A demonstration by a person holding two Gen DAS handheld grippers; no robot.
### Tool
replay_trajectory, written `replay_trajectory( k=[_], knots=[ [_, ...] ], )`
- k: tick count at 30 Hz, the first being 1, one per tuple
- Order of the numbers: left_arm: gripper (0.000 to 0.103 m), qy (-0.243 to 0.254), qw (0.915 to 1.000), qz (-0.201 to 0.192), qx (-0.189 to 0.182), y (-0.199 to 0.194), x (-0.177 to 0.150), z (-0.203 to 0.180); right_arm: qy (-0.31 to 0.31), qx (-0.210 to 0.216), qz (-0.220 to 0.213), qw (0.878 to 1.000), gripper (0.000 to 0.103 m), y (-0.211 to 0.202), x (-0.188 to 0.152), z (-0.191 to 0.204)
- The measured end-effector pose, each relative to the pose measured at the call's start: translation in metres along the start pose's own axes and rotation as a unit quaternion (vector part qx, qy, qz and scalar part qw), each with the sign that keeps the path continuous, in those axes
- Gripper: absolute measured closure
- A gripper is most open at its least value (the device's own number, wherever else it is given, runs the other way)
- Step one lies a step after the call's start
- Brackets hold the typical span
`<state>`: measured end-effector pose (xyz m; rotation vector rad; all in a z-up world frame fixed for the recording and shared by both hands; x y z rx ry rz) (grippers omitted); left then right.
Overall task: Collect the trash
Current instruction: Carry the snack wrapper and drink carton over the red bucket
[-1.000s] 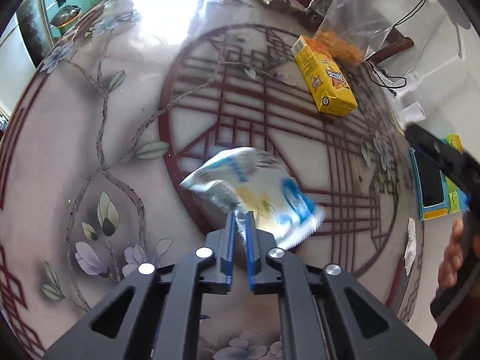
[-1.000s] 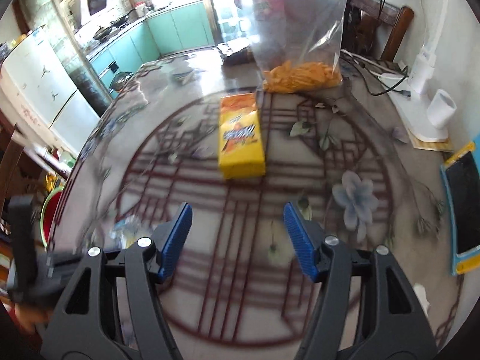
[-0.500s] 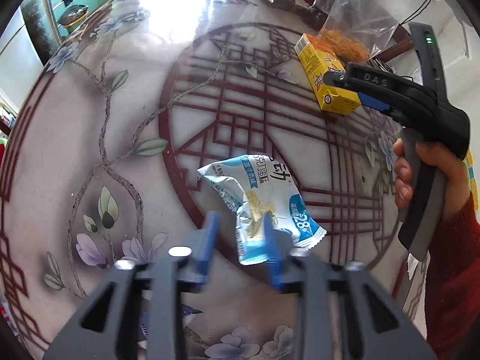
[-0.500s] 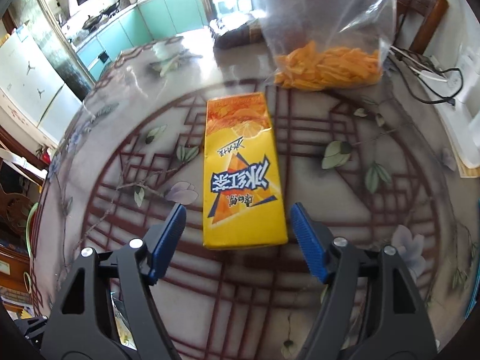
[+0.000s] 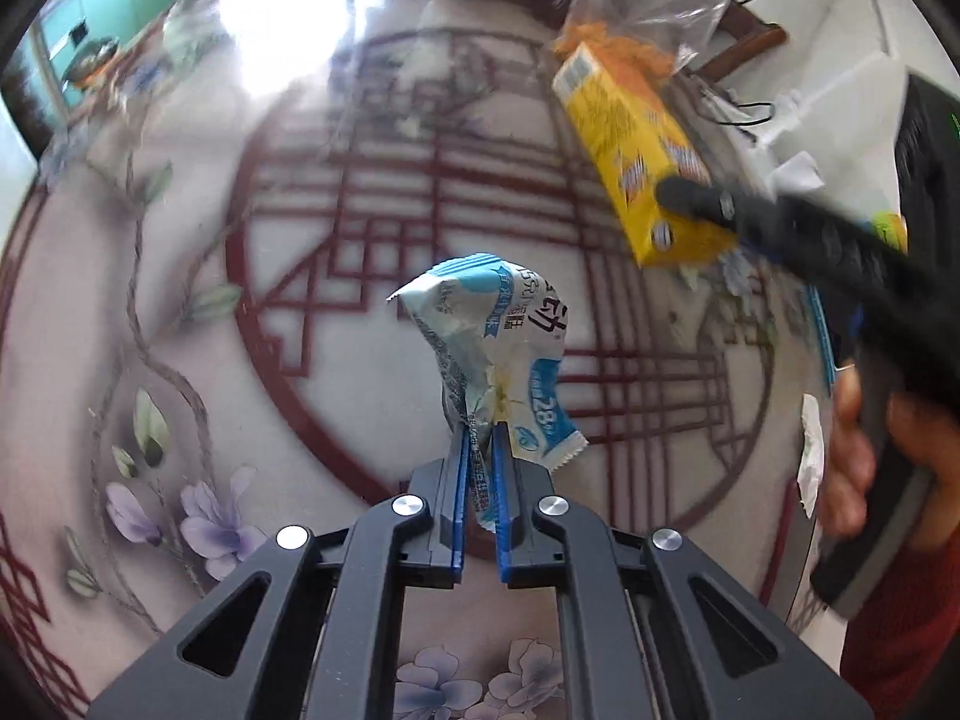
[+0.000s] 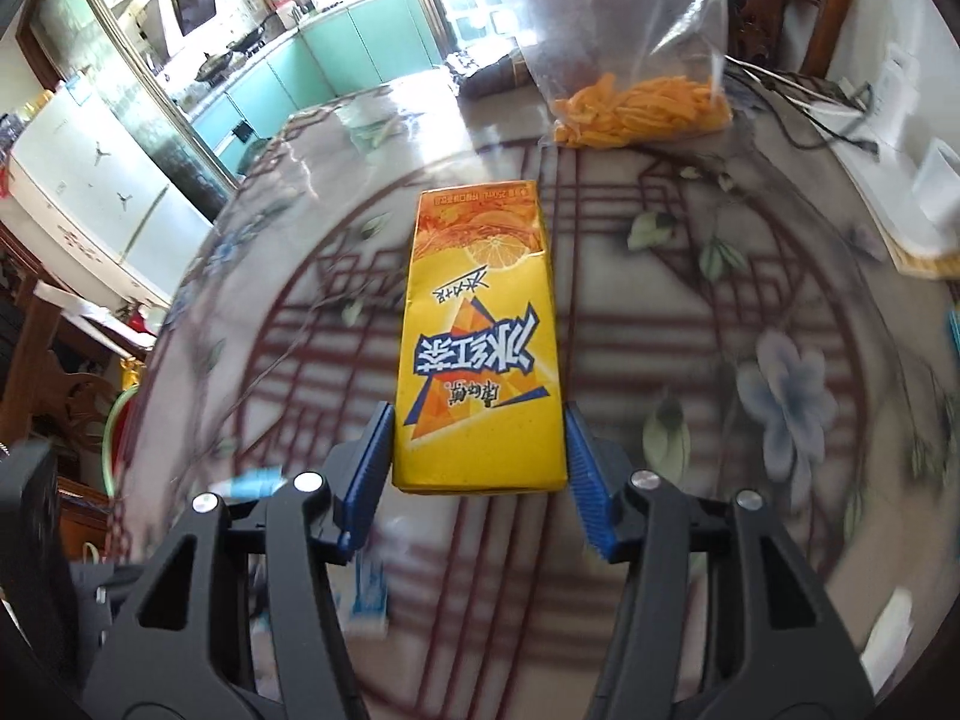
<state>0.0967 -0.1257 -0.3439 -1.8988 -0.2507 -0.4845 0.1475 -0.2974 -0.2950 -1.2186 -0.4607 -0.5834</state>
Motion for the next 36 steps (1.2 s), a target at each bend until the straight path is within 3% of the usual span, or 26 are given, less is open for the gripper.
replay_trajectory(
  k=[6,20,36],
  knots=[
    [0.099,0.038,0.9978,-0.054,0.004,-0.044,0.016,-0.003,0.032,0.013,-0.02,0.999,0.05,-0.043,-0.014,0.01],
    [0.099,0.029,0.9917,-0.125,0.001,-0.121,0.01,0.022,0.014,0.037,-0.046,0.998,0.05,-0.089,-0.021,0.075],
    [0.099,0.006,0.9888,-0.149,0.0,-0.184,-0.005,0.138,0.012,0.048,-0.05,0.998,0.05,-0.088,-0.042,0.19]
  ],
)
Point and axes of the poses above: each gripper's, at about its wrist camera, not at the fingertips, and y roughly the way its jaws point, z to its left, x to its top, the point moved 6 cm from there along y, roughly the way its jaws point, and after that the axes turned 11 degrees about -z, right-handed, at the moved point
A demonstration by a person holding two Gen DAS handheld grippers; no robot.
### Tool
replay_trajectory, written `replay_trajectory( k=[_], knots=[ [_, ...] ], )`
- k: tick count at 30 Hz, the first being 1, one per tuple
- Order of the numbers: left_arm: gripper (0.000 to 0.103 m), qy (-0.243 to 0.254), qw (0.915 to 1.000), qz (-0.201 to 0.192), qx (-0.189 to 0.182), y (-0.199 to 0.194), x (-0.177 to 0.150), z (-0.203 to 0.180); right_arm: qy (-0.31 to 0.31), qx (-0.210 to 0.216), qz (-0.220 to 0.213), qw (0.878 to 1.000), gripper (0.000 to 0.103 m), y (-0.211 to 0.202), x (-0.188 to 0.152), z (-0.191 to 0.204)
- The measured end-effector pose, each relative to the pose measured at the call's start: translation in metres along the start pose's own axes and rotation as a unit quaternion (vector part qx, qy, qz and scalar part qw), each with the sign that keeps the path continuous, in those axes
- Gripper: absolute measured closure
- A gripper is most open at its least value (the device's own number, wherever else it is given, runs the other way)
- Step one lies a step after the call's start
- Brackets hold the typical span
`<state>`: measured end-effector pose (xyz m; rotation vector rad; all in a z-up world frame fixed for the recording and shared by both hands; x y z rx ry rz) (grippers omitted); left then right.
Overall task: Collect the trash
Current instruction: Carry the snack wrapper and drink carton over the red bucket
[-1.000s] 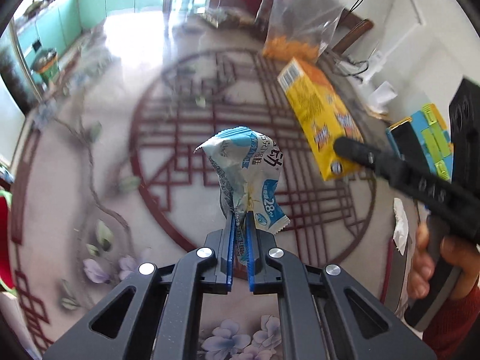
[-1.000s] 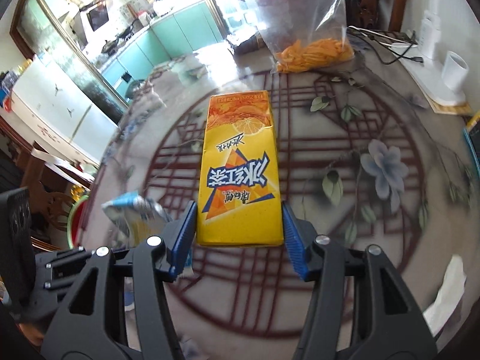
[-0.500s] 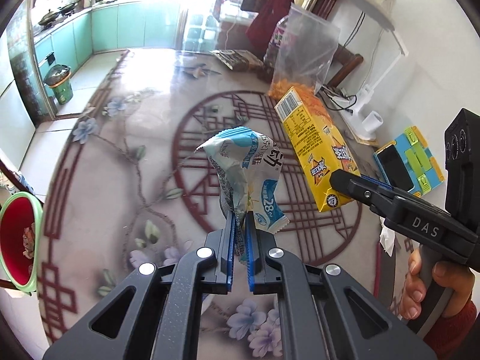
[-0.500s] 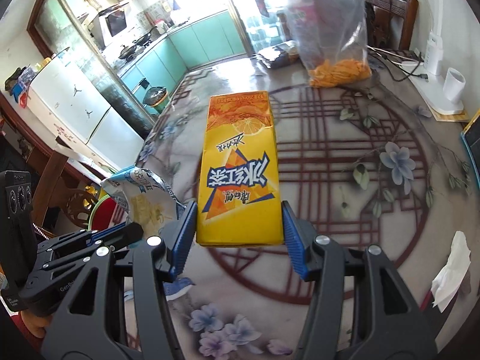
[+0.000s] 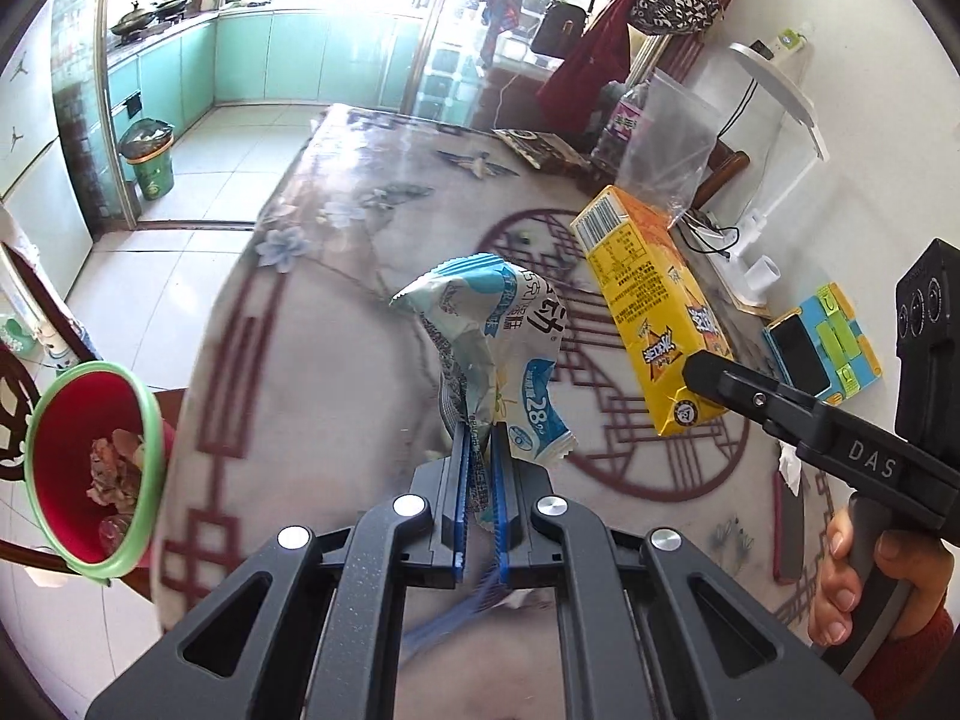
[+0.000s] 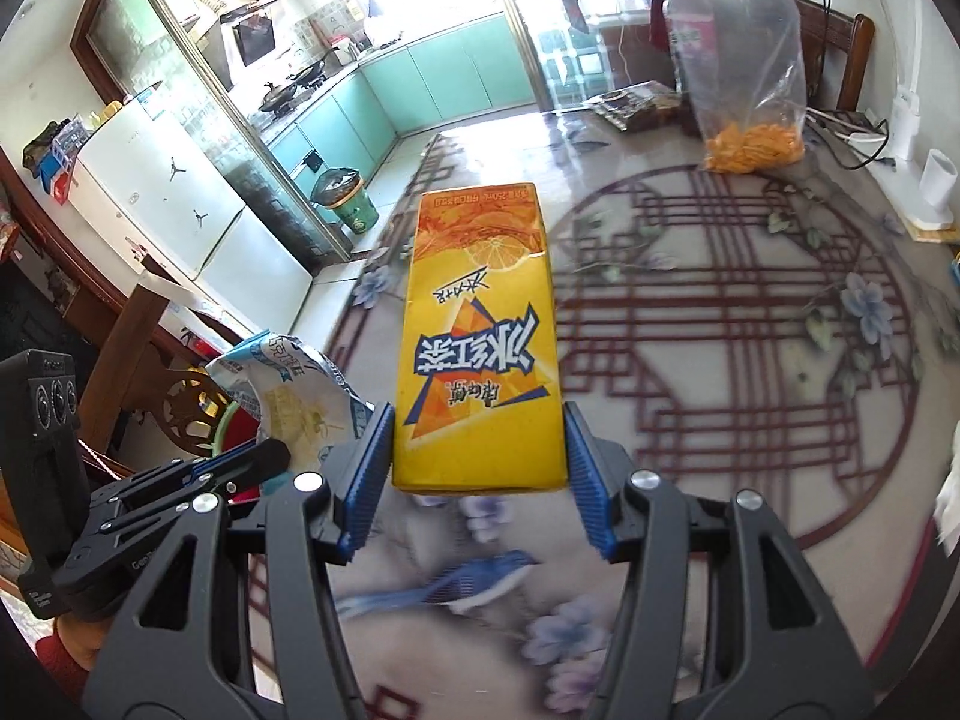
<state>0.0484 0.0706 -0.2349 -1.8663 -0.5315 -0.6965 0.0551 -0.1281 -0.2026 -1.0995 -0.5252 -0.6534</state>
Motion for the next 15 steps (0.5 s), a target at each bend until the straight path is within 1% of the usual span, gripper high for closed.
replay_trajectory(
  k=[4,9,13,15],
  knots=[
    [0.099,-0.004,1.0,-0.003,0.003,-0.012,0.002,0.033,0.001,0.0,-0.002,1.0,0.05,0.008,-0.008,0.034],
    [0.099,-0.015,0.9997,-0.008,0.015,-0.026,0.005,0.082,-0.004,0.009,0.001,1.0,0.05,0.022,-0.017,0.074],
    [0.099,-0.028,0.9988,-0.013,0.037,-0.038,0.007,0.127,-0.016,0.031,0.017,0.999,0.05,0.046,-0.028,0.117],
    [0.099,-0.039,0.9977,-0.016,0.054,-0.044,0.007,0.153,-0.023,0.045,0.028,0.998,0.05,0.058,-0.033,0.138]
  ],
)
Point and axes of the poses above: each gripper's, at about its wrist camera, not at the fingertips, and y roughly the way its jaws point, z to its left, x to its top, the point moved 6 cm from there along y, roughly the way its jaws point, and after that the axes turned 11 degrees about -z, right-handed, at the moved point
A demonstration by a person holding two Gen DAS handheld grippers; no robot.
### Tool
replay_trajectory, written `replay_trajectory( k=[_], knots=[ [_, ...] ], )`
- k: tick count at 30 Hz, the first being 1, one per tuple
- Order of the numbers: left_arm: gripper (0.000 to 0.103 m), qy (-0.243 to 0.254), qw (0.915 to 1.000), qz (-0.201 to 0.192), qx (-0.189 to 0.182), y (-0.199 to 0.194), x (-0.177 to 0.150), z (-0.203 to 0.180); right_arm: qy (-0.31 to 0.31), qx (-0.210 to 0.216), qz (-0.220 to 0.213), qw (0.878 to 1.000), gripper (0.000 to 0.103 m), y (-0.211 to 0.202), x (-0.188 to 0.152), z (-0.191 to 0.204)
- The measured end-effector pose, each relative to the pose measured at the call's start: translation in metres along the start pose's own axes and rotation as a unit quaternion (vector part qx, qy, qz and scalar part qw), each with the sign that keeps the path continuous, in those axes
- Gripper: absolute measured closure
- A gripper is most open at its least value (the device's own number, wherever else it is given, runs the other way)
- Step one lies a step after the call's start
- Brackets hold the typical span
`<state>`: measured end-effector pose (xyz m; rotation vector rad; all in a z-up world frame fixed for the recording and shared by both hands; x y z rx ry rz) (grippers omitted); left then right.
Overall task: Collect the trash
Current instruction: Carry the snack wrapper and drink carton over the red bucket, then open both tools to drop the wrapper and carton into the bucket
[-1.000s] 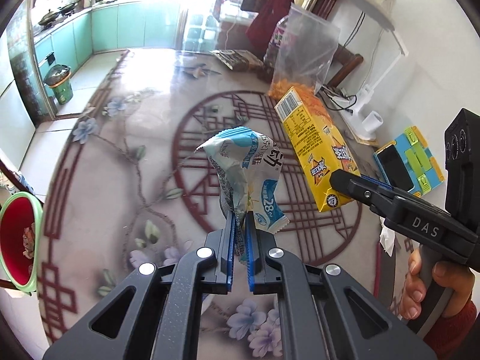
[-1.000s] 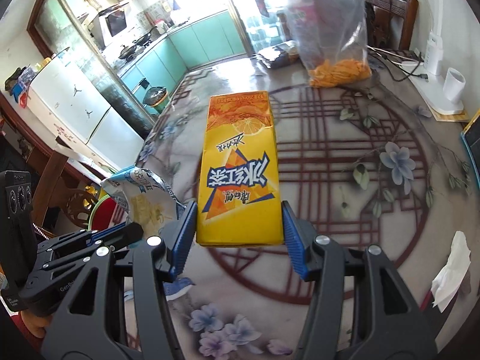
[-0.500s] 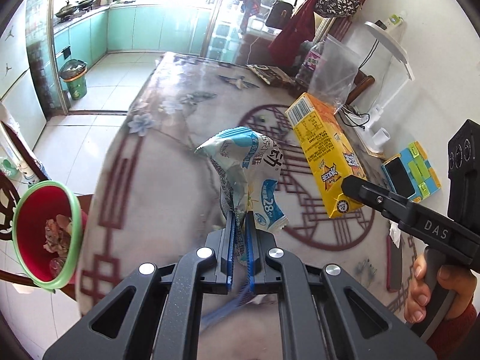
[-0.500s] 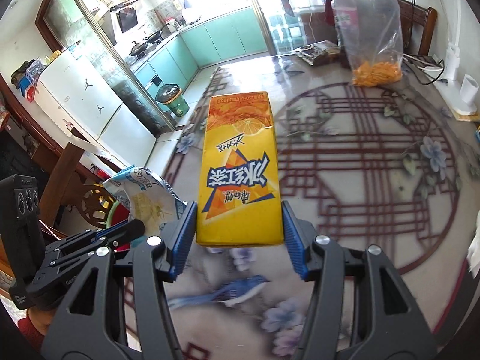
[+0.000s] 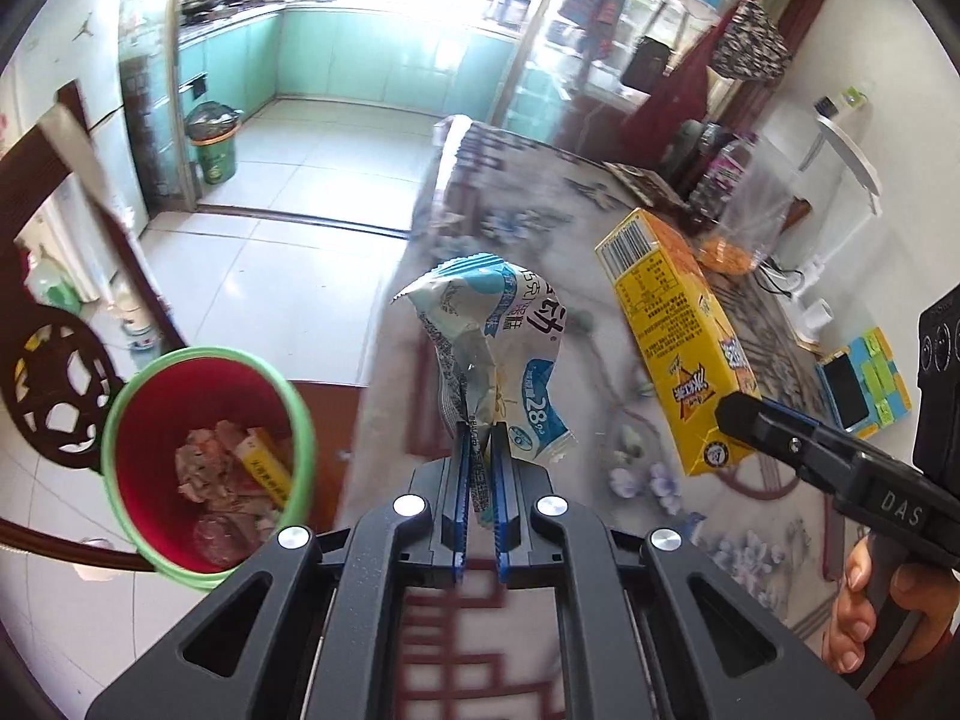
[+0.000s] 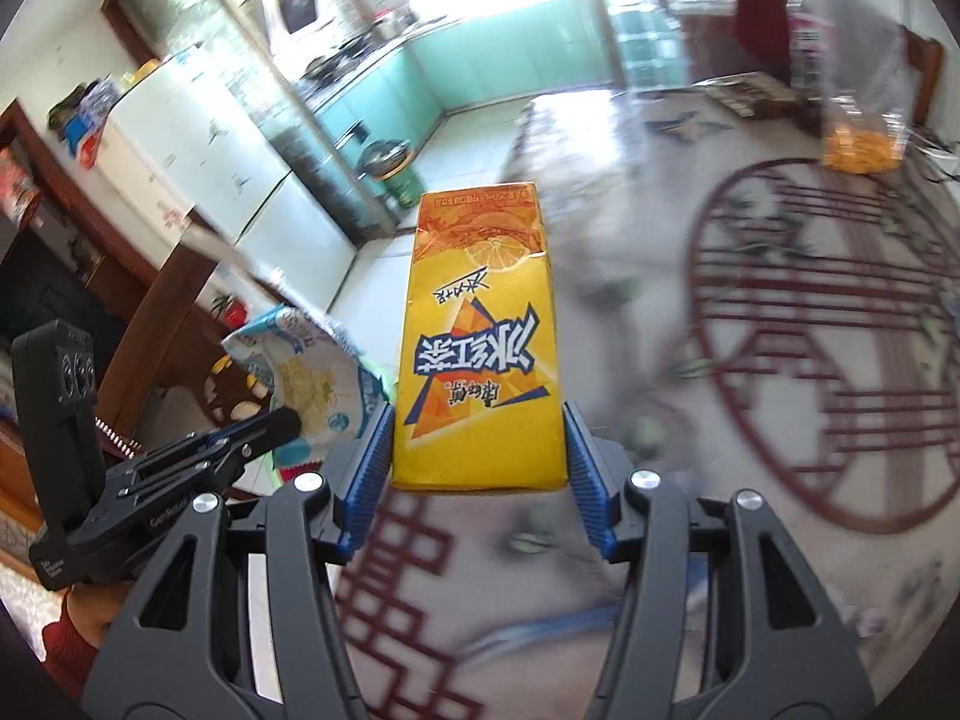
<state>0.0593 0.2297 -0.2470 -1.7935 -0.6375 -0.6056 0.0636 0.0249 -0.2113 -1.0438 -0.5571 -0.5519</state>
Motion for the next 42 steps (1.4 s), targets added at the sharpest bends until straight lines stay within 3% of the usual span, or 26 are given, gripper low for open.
replay_trajectory(
  k=[7,15,24,32,34,35,36,42],
  knots=[
    [0.099,-0.035,0.9974,-0.005,0.063,-0.009,0.006,0.088,-0.034,0.05,0.041,0.997,0.05,0.051,-0.015,0.072],
    [0.099,-0.06,0.9931,-0.002,0.101,-0.006,0.008,0.154,-0.068,0.079,0.084,0.991,0.05,0.094,-0.03,0.128],
    [0.099,-0.065,0.9913,0.008,0.114,0.004,0.005,0.185,-0.078,0.085,0.124,0.985,0.05,0.127,-0.05,0.161],
    [0.099,-0.065,0.9897,0.019,0.126,0.014,0.005,0.207,-0.086,0.081,0.134,0.984,0.048,0.157,-0.049,0.18],
    [0.094,-0.071,0.9887,0.023,0.13,0.019,0.006,0.214,-0.091,0.072,0.126,0.985,0.037,0.161,-0.045,0.182],
    [0.08,-0.074,0.988,0.023,0.134,0.02,0.006,0.216,-0.093,0.067,0.122,0.986,0.036,0.159,-0.044,0.182],
    [0.074,-0.077,0.9877,0.021,0.135,0.021,0.007,0.219,-0.097,0.069,0.119,0.986,0.036,0.157,-0.042,0.183],
    [0.073,-0.08,0.988,0.021,0.131,0.026,0.01,0.22,-0.126,0.06,0.099,0.985,0.036,0.135,-0.035,0.18]
  ],
)
Point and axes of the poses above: each gripper's, at about its wrist camera, not at the fingertips, and y roughly the way its jaws point, z to its left, x to its top, the point moved 6 cm from there along y, roughly the way its jaws point, and after that the axes turned 11 degrees about -z, right-handed, at the moved point
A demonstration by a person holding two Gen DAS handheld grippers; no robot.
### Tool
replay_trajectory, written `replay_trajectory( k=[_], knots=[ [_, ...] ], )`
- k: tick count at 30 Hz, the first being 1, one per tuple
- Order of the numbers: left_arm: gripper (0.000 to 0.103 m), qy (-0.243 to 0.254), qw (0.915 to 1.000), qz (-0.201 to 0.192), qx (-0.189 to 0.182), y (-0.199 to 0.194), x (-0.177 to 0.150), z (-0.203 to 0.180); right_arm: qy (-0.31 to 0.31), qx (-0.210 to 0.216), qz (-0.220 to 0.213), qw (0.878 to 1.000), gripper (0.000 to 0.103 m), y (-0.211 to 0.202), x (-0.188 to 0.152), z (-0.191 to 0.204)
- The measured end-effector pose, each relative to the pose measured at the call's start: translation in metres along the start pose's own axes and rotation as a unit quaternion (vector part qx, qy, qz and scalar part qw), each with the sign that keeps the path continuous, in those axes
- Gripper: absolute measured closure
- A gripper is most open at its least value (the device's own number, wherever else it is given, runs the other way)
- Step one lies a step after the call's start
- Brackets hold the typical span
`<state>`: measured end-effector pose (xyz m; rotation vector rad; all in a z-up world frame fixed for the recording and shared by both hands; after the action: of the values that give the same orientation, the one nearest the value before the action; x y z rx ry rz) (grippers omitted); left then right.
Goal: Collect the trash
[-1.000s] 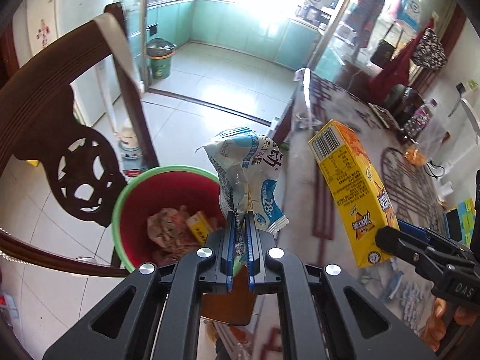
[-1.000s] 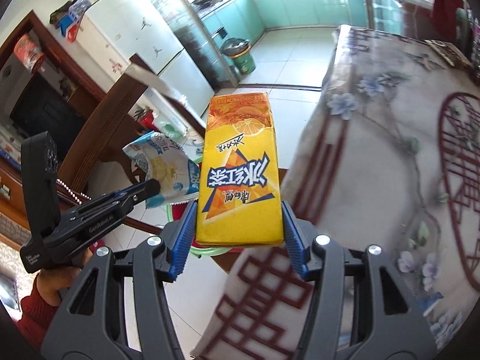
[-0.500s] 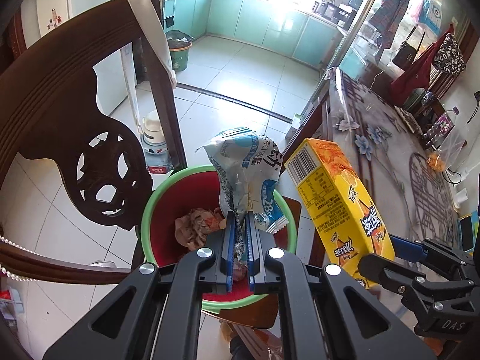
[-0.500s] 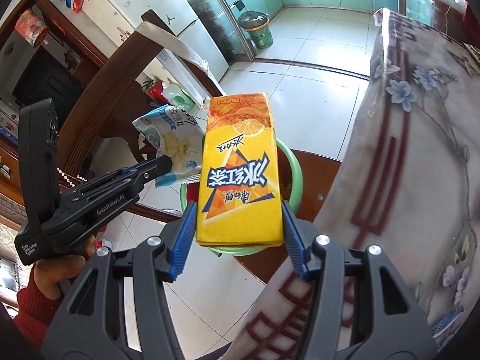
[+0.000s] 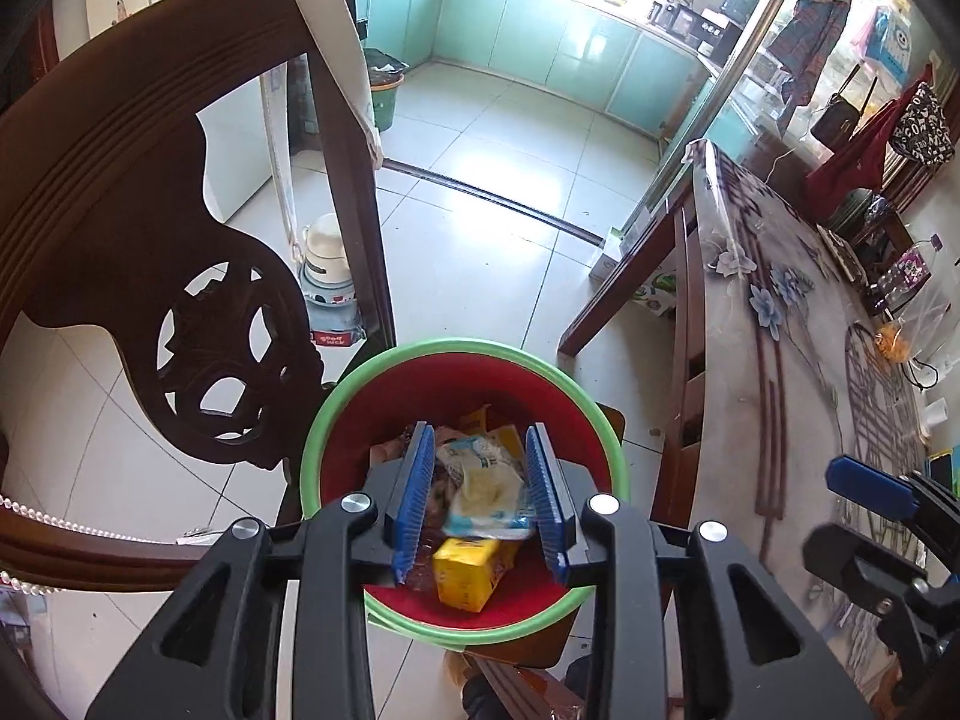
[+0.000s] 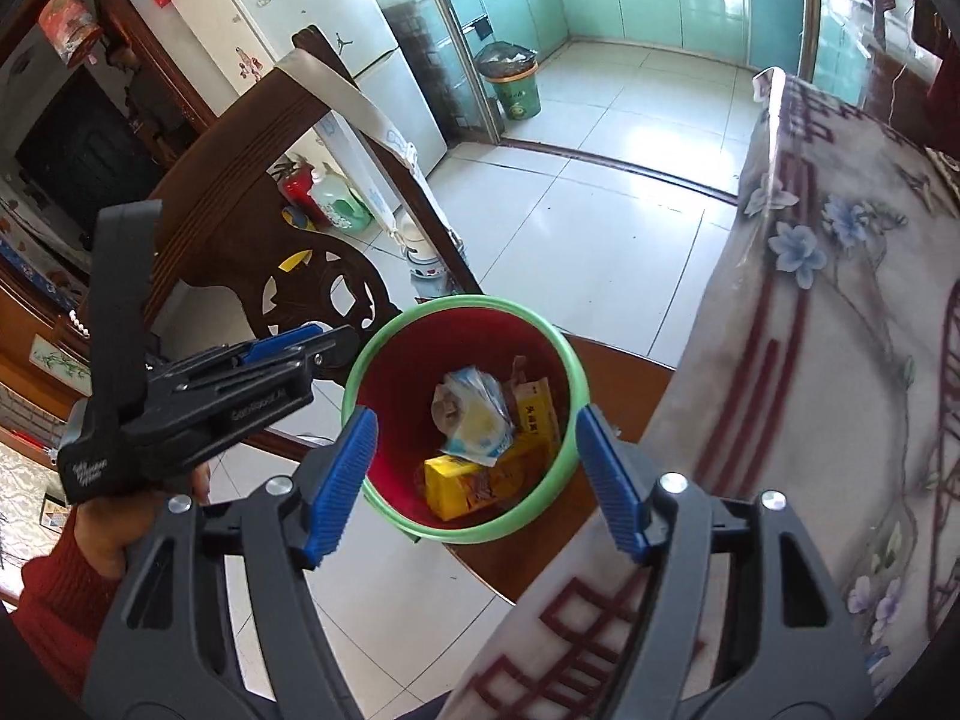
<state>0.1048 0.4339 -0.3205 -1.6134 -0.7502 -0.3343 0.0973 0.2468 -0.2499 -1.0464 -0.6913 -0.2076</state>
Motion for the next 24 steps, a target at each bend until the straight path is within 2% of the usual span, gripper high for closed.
replay_trajectory(
  k=[6,8,10,12,13,15,17,24],
  knots=[
    [0.071,-0.003,1.0,0.001,-0.007,0.002,0.001,-0.009,0.01,-0.011,-0.009,1.0,0.036,-0.026,-0.005,-0.017],
    [0.06,-0.004,0.9999,-0.004,-0.011,-0.001,0.003,-0.015,0.008,-0.019,-0.018,1.0,0.035,-0.039,-0.005,-0.024],
    [0.058,-0.002,0.9998,-0.012,-0.015,-0.006,0.007,-0.024,0.003,-0.03,-0.03,0.999,0.032,-0.051,-0.004,-0.031],
    [0.052,0.004,0.9996,-0.021,-0.018,-0.013,0.012,-0.037,-0.001,-0.04,-0.043,0.998,0.029,-0.065,-0.001,-0.04],
    [0.045,0.008,0.9994,-0.028,-0.021,-0.017,0.015,-0.046,-0.001,-0.044,-0.049,0.998,0.029,-0.072,0.0,-0.044],
    [0.041,0.014,0.9986,-0.04,-0.031,-0.027,0.02,-0.063,-0.001,-0.05,-0.062,0.997,0.024,-0.086,0.003,-0.054],
    [0.033,0.022,0.9975,-0.053,-0.04,-0.037,0.025,-0.086,-0.004,-0.059,-0.077,0.995,0.019,-0.1,0.006,-0.064],
    [0.031,0.047,0.9925,-0.08,-0.08,-0.064,0.026,-0.174,-0.002,-0.091,-0.116,0.989,0.018,-0.157,0.008,-0.122]
  ],
)
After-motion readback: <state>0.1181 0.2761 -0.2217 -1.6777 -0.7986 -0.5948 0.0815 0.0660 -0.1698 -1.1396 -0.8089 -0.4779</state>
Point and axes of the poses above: each gripper's, at about its wrist camera, not at the fingertips, and y roughly the way its jaws point, z to its left, x to its top, the point moved 6 cm from there along y, roughly the way its jaws point, and after that the axes turned 11 degrees about -z, right-handed, at the moved point
